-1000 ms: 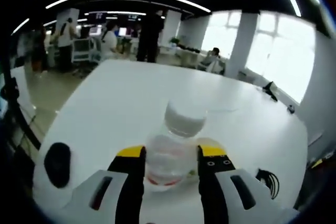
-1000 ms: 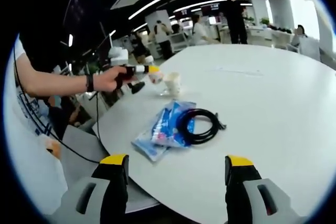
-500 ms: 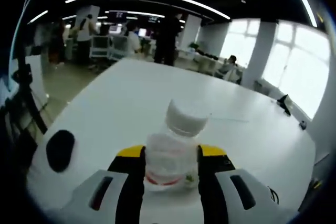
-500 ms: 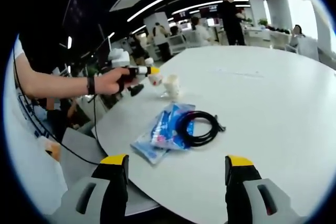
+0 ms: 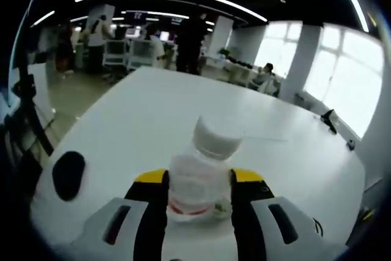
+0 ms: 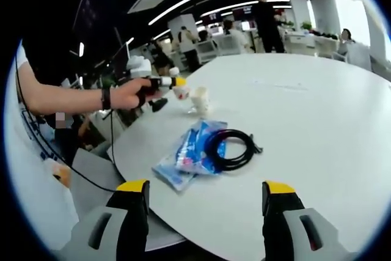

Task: Arrange the tabletop items into an orderly group along one side of the table until the central work area is clear of visible clutter.

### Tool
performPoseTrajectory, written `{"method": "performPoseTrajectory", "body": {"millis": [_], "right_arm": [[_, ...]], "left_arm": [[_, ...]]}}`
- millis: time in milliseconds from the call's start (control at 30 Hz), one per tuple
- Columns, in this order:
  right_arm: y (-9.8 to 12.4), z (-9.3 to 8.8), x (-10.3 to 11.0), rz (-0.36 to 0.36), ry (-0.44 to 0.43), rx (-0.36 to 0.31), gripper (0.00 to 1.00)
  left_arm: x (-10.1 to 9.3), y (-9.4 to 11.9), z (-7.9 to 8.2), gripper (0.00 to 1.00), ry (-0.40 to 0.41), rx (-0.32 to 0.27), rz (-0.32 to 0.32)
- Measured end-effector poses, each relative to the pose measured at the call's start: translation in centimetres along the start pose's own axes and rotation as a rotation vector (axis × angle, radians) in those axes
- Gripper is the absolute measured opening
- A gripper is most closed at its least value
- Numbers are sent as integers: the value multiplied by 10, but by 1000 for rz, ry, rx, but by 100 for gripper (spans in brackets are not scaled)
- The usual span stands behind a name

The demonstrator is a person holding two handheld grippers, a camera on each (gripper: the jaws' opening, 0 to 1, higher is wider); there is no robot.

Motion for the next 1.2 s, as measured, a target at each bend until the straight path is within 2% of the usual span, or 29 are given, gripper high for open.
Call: {"method": "performPoseTrajectory", "body": {"millis": [467, 867, 1200], "right_arm": [[0, -1, 3, 4, 1, -3, 77], [-4, 0, 7, 24, 11, -9, 77], [-5, -2, 10, 34, 21, -15, 77]], "left_arm": [[0, 11, 4, 43, 0, -11, -21], [2, 38, 4, 44, -57, -10, -52], [30, 51, -2, 49, -98, 1, -66]]}}
Point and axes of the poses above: the point that each gripper's makers call its tool centre point, and the gripper's own axes: y roughly backward along the fingers, x roughly to its left, z roughly out of its top, the point moved 9 cm from there along y, roughly backward along the fingers, and after that the axes turned 6 degrees about -z, right-handed, at the moved point
